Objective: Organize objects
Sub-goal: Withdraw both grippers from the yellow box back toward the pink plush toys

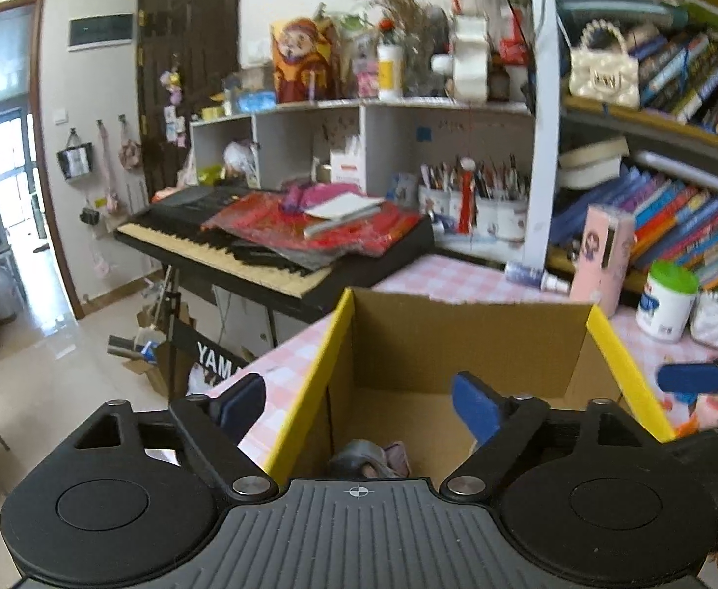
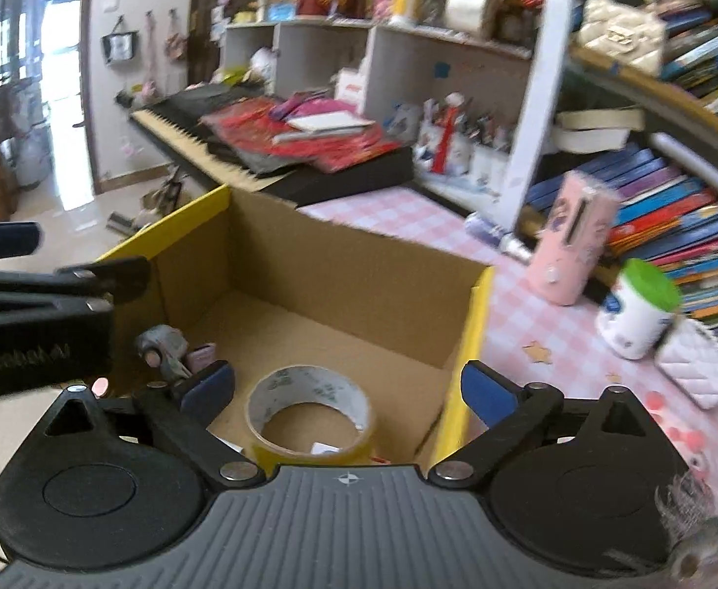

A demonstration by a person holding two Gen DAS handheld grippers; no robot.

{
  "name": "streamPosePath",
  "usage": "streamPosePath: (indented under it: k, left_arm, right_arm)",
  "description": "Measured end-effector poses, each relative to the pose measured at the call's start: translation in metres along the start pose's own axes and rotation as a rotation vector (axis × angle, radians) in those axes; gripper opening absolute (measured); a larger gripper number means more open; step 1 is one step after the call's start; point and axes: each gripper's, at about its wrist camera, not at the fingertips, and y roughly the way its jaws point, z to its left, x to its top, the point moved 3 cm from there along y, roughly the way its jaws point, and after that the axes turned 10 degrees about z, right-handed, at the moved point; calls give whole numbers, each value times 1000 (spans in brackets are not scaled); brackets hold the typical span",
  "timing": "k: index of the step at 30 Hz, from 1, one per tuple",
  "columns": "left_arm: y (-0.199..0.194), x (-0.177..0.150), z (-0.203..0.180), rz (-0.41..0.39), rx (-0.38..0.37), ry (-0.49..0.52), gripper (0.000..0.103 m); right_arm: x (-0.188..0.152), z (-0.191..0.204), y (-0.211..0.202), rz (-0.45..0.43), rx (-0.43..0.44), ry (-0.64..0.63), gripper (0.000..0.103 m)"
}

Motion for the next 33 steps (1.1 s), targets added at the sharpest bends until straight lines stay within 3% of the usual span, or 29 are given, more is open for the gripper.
streamPosePath:
  k: [6, 16, 33]
  left_arm:
    - [-21, -5, 11, -36, -14, -14, 93]
    - [-46, -26, 25, -37, -43, -8, 94]
    - [-82, -99, 50, 110, -31, 82, 98]
  right_arm:
    - [-11, 0, -28, -39, -101, 78, 103]
    - [-37, 8, -65, -65, -224, 198, 103]
    - [-127, 54, -97, 103, -377, 314, 103]
